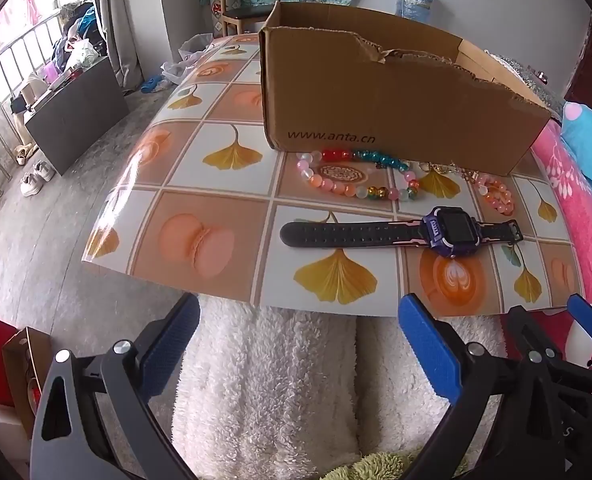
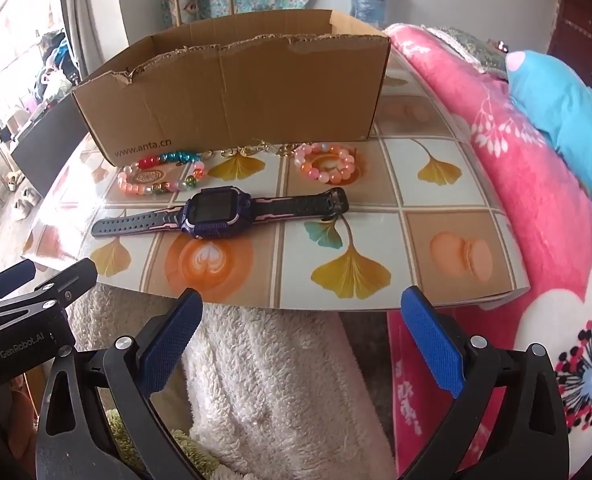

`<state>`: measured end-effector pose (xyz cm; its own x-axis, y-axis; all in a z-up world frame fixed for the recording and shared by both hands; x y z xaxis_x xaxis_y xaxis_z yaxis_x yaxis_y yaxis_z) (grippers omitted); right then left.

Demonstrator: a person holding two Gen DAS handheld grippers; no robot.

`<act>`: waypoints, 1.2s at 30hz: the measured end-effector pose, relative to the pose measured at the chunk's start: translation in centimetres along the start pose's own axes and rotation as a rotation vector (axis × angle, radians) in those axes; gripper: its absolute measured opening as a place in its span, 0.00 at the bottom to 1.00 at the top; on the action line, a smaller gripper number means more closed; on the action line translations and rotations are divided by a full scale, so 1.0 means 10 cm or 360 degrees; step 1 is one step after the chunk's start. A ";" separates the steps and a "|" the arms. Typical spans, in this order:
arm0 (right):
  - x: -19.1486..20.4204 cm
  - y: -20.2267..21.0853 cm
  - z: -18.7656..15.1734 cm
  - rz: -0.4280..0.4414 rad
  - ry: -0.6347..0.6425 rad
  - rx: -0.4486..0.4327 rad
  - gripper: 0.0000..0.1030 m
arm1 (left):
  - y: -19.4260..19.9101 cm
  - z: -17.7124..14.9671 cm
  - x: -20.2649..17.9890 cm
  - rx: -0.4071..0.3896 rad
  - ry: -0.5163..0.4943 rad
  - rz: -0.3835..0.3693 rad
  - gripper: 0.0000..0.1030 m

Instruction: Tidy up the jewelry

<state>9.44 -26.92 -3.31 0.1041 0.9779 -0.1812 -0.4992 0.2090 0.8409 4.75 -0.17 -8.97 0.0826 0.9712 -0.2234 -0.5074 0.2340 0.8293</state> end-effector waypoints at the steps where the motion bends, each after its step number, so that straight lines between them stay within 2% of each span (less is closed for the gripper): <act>1: 0.00 -0.01 0.00 0.0004 -0.0004 0.0004 0.93 | 0.00 0.00 0.00 0.0002 0.0000 0.0002 0.95; 36: -0.02 -0.04 -0.06 0.0037 0.0003 0.0040 0.93 | -0.03 -0.02 0.05 0.0015 0.0012 0.0022 0.95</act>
<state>9.10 -27.21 -3.97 0.0914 0.9825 -0.1624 -0.4795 0.1863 0.8575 4.78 0.20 -9.46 0.0690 0.9740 -0.2158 -0.5003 0.2210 0.8372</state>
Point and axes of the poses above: each gripper's, at about its wrist camera, not at the fingertips, and y roughly against the way its jaws point, x to its left, z to its top, the point moved 10 cm from there along -y, roughly the way its jaws point, and after that the axes turned 13 degrees about -z, right-handed, at the moved point
